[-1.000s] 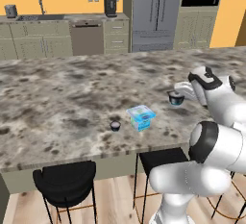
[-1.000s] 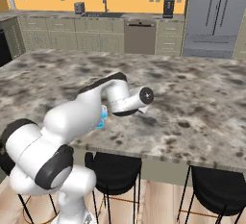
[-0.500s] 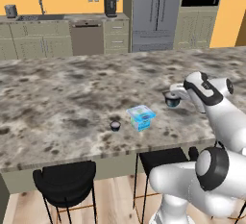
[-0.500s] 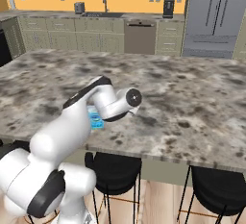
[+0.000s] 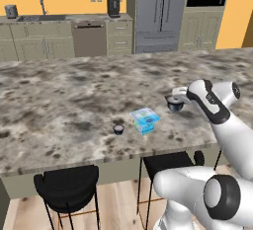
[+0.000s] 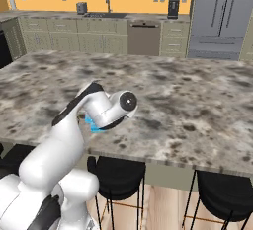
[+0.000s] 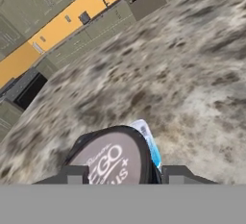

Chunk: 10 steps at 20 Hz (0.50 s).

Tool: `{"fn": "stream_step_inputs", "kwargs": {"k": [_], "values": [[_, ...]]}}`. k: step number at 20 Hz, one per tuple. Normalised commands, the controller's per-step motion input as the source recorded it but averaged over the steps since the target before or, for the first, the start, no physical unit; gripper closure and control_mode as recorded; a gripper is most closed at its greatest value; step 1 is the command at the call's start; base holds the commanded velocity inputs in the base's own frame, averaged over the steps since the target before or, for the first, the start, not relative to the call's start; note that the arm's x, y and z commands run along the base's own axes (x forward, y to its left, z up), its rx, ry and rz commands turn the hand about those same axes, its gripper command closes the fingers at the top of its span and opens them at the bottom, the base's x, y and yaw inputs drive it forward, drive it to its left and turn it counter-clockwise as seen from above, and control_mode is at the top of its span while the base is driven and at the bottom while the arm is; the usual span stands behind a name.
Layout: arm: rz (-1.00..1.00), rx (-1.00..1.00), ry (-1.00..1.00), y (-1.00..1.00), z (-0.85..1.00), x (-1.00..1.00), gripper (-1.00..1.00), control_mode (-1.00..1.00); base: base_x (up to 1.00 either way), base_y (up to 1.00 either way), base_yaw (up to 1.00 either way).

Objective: Stack the yogurt containers by placing the smaller containers on top of the larger containers.

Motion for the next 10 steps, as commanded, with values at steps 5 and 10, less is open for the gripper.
{"fn": "stream_step_inputs", "kwargs": {"k": [5, 10], "values": [[0.0, 0.0, 0.01, 0.21, 0.01, -0.21, 1.0, -1.0, 0.0, 0.0, 0.0], [0.0, 0.02, 0.04, 0.17, 0.03, -0.16, 1.0, -1.0, 0.0, 0.0, 0.0]]}}
